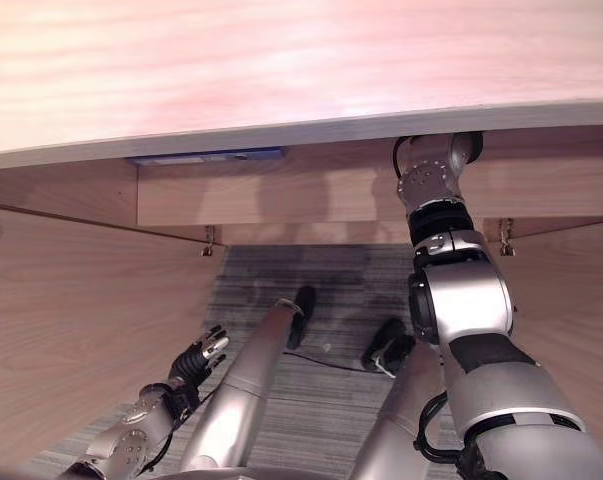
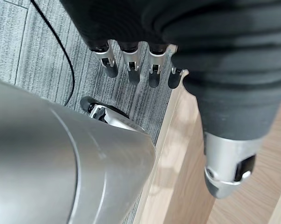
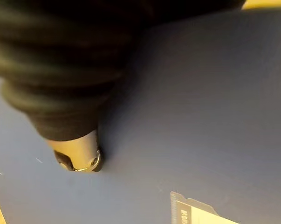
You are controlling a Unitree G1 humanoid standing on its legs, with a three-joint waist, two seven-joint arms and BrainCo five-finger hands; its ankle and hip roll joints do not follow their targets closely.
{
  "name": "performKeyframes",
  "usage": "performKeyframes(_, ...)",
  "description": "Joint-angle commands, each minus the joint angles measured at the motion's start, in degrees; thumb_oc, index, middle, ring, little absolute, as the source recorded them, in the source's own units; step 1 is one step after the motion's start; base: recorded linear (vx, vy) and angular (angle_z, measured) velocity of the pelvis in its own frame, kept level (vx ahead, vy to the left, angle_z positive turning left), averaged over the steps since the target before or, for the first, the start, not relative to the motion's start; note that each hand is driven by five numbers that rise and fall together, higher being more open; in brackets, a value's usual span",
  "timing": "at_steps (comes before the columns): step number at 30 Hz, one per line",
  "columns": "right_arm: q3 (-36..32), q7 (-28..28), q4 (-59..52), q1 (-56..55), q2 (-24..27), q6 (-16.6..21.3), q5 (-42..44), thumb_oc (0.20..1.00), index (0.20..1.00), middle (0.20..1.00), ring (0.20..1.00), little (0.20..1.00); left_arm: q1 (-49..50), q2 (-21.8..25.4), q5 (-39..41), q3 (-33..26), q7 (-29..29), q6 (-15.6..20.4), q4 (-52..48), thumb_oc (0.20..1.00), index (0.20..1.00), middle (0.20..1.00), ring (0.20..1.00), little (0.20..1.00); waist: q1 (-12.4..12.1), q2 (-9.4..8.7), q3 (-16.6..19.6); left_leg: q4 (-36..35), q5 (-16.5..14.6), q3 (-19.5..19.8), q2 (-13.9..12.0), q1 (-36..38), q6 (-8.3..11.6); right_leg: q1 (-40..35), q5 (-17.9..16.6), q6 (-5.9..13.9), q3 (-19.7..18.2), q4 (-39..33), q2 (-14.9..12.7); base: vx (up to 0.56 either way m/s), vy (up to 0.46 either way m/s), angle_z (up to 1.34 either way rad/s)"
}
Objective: Put the empty folder in the office cabinet
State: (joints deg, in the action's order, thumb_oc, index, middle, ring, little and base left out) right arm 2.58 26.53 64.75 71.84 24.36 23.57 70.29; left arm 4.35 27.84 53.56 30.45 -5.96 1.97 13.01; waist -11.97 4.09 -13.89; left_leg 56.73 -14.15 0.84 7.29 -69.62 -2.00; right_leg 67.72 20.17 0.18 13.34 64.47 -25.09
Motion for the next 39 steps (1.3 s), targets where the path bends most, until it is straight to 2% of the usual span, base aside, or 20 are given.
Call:
performKeyframes(1, 1.79, 1.06, -6.67, 0.38, 0.29, -1.89, -0.92, 0.200, 0.200, 0.200, 0.200, 0.200, -0.16, 1.88, 1.28, 1.73, -1.00, 1.79, -3.49, 1.000, 1.000, 1.000, 1.000, 1.000, -0.07, 1.06, 0.28, -1.16, -3.10, 2.84, -0.52, -0.84, 0.48, -0.04, 0.40, 2.53, -2.57, -2.65, -0.78, 0.00, -0.011, 0.19)
performKeyframes(9, 1.42, 3.30, -7.03, -2.50, -2.44, -1.68, -2.42, 0.200, 0.200, 0.200, 0.200, 0.200, -1.71, 1.49, 2.83, 2.04, -3.03, 3.37, -6.78, 1.000, 1.000, 1.000, 1.000, 1.000, 0.10, 1.67, -0.20, 1.95, -3.28, 2.00, 0.12, -6.08, 0.48, 5.90, 1.87, 1.49, -4.06, 1.76, -0.98, 0.00, 0.000, 0.03)
performKeyframes(13, 1.66, 2.50, -7.78, -3.23, -3.77, -1.82, -2.09, 0.200, 0.200, 0.200, 0.200, 0.200, -1.57, 1.59, 2.96, 1.85, -2.94, 3.22, -6.94, 1.000, 1.000, 1.000, 1.000, 1.000, 0.19, 1.62, 0.11, 1.18, -3.22, 1.74, -0.15, -5.54, 0.35, 5.64, 1.68, 1.48, -3.96, 1.19, -0.68, 0.00, 0.000, 0.00)
performKeyframes(14, 2.15, 1.88, -8.28, -3.52, -3.75, -2.08, -2.15, 0.416, 0.416, 0.416, 0.416, 0.416, -1.51, 1.71, 3.07, 1.70, -2.73, 3.20, -6.92, 1.000, 1.000, 1.000, 1.000, 1.000, 0.19, 1.54, 0.13, 0.88, -3.16, 1.74, -0.20, -5.36, 0.33, 5.50, 1.55, 1.52, -3.92, 0.90, -0.59, 0.00, 0.000, 0.00)
performKeyframes(15, 2.74, 0.90, -8.51, -3.87, -3.62, -2.53, -1.80, 1.000, 1.000, 1.000, 1.000, 1.000, -1.31, 1.74, 3.23, 1.54, -2.44, 3.10, -6.78, 1.000, 1.000, 1.000, 1.000, 1.000, 0.20, 1.50, 0.21, 0.42, -3.01, 1.76, -0.32, -5.07, 0.31, 5.33, 1.31, 1.59, -3.89, 0.48, -0.45, 0.00, 0.000, 0.00)
performKeyframes(17, 4.50, -3.32, -8.59, -4.44, -3.57, -3.79, 1.35, 1.000, 1.000, 1.000, 1.000, 1.000, -1.03, 2.23, 3.54, 1.20, -1.40, 2.62, -6.75, 1.000, 1.000, 1.000, 1.000, 1.000, 0.15, 1.37, 0.31, -0.49, -2.69, 1.69, -0.56, -4.52, 0.38, 4.77, 0.77, 1.75, -3.68, -0.63, -0.24, 0.00, 0.000, 0.00)
performKeyframes(20, 4.58, -5.98, -9.38, -5.40, -4.22, -3.33, 3.90, 1.000, 1.000, 1.000, 1.000, 1.000, -0.53, 2.20, 3.85, 0.71, -0.73, 2.17, -6.43, 1.000, 1.000, 1.000, 1.000, 1.000, 0.15, 1.32, 0.34, -1.48, -2.32, 1.55, -0.84, -3.82, 0.35, 4.16, 0.43, 1.86, -3.38, -1.58, -0.04, -0.01, -0.003, -0.03)
performKeyframes(34, 10.09, -10.47, -17.10, -7.37, -2.87, -4.51, 1.58, 1.000, 1.000, 1.000, 1.000, 1.000, 0.08, 1.43, 4.69, -1.24, 0.37, 1.49, -4.99, 1.000, 1.000, 1.000, 1.000, 1.000, 1.28, 0.33, 0.18, -2.41, -1.92, 1.04, -1.62, -3.61, 0.24, 4.24, -0.66, 2.04, -3.47, -3.10, 0.65, 0.00, 0.001, -0.03)
performKeyframes(35, 16.63, -11.47, -16.06, -7.02, 2.75, -9.62, -7.88, 1.000, 1.000, 1.000, 1.000, 1.000, 1.14, 2.05, 4.48, -2.23, 1.37, 1.41, -5.48, 1.000, 1.000, 1.000, 1.000, 1.000, 1.54, -0.28, -0.21, -2.24, -1.93, 0.84, -1.91, -3.63, 0.36, 4.56, -0.79, 1.95, -3.82, -2.95, 0.91, 0.00, 0.000, 0.00)
performKeyframes(36, 16.69, -11.46, -16.01, -6.90, 2.79, -9.67, -7.93, 1.000, 1.000, 1.000, 1.000, 1.000, 1.11, 1.96, 4.47, -2.25, 1.38, 1.40, -5.49, 1.000, 1.000, 1.000, 1.000, 1.000, 1.59, -0.21, -0.21, -2.30, -1.77, 0.82, -1.87, -3.74, 0.33, 4.68, -0.91, 1.92, -3.84, -2.98, 0.88, 0.00, 0.000, 0.00)
performKeyframes(37, 19.88, -11.43, -14.55, -6.13, 5.56, -12.27, -13.05, 1.000, 1.000, 1.000, 1.000, 1.000, 1.56, 2.58, 4.06, -2.82, 1.74, 1.47, -5.68, 1.000, 1.000, 1.000, 1.000, 1.000, 1.74, -0.55, -0.40, -2.26, -1.83, 0.70, -2.05, -3.72, 0.38, 4.75, -0.96, 1.86, -3.98, -3.03, 1.03, -0.04, -0.008, -0.01)
performKeyframes(38, 27.08, -12.19, -9.63, -2.71, 9.40, -17.85, -22.17, 1.000, 1.000, 1.000, 1.000, 1.000, 1.52, 4.31, 3.12, -3.32, 2.12, 1.67, -6.25, 1.000, 1.000, 1.000, 1.000, 1.000, 2.30, -1.16, -0.61, -2.18, -1.56, 0.34, -2.28, -4.28, 0.37, 5.46, -1.54, 1.71, -4.13, -3.18, 1.17, -0.03, -0.010, -0.03)
performKeyframes(39, 27.24, -12.30, -9.38, -2.38, 9.36, -17.89, -22.20, 1.000, 1.000, 1.000, 1.000, 1.000, 1.50, 4.19, 3.12, -3.41, 2.10, 1.65, -6.29, 1.000, 1.000, 1.000, 1.000, 1.000, 2.37, -1.09, -0.67, -2.16, -1.57, 0.32, -2.29, -4.33, 0.36, 5.53, -1.55, 1.71, -4.17, -3.16, 1.19, -0.03, -0.003, -0.04)
